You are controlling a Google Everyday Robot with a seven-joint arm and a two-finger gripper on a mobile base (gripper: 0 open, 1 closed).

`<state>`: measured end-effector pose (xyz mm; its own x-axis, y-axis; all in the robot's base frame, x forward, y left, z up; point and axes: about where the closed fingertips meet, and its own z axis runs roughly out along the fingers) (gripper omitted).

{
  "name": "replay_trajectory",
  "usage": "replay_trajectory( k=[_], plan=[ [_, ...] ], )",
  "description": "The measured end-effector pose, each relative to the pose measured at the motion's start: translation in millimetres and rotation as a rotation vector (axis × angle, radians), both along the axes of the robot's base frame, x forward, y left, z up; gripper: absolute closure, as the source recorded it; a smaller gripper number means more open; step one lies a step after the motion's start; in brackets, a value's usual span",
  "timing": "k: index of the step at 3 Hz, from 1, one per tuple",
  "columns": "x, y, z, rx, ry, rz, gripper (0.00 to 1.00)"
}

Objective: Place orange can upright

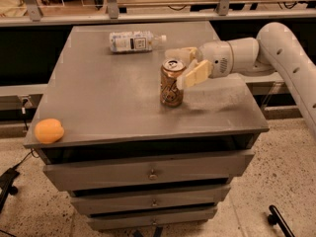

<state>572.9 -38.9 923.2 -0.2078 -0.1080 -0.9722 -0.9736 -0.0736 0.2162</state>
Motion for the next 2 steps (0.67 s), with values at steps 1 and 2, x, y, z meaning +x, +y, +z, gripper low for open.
replay_trajectory(
  k=[1, 2],
  plan=[
    [-10.6, -3.0, 26.0, 0.08, -0.161, 0.105, 0.0],
    [-31.3, -24.5, 67.7, 0.174, -0.439, 0.217, 0.0]
  ],
)
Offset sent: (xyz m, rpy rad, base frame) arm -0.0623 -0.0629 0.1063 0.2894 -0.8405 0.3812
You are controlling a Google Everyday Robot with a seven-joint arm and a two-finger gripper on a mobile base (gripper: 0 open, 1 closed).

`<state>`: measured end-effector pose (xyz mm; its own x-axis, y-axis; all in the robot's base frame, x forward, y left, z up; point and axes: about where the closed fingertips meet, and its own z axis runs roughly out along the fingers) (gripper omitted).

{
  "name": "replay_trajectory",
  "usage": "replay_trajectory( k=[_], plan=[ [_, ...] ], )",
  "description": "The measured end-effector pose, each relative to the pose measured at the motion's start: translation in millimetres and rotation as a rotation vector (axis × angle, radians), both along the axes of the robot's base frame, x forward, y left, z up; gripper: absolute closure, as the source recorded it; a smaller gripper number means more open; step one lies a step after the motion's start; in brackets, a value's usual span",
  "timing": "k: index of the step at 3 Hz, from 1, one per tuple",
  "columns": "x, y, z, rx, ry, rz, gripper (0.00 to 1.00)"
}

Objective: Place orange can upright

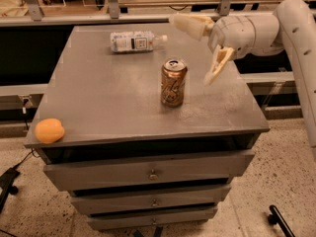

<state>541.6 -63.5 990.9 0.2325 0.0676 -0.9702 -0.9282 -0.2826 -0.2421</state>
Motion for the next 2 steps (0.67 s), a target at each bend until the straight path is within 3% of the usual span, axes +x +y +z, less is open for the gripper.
replay_trajectory(
  k=[1, 2],
  plan=[
    [-1.8, -7.0, 6.8, 0.024, -0.09, 0.004, 0.0],
    [2.7, -2.6, 9.2, 0.03, -0.082, -0.012, 0.0]
  ],
)
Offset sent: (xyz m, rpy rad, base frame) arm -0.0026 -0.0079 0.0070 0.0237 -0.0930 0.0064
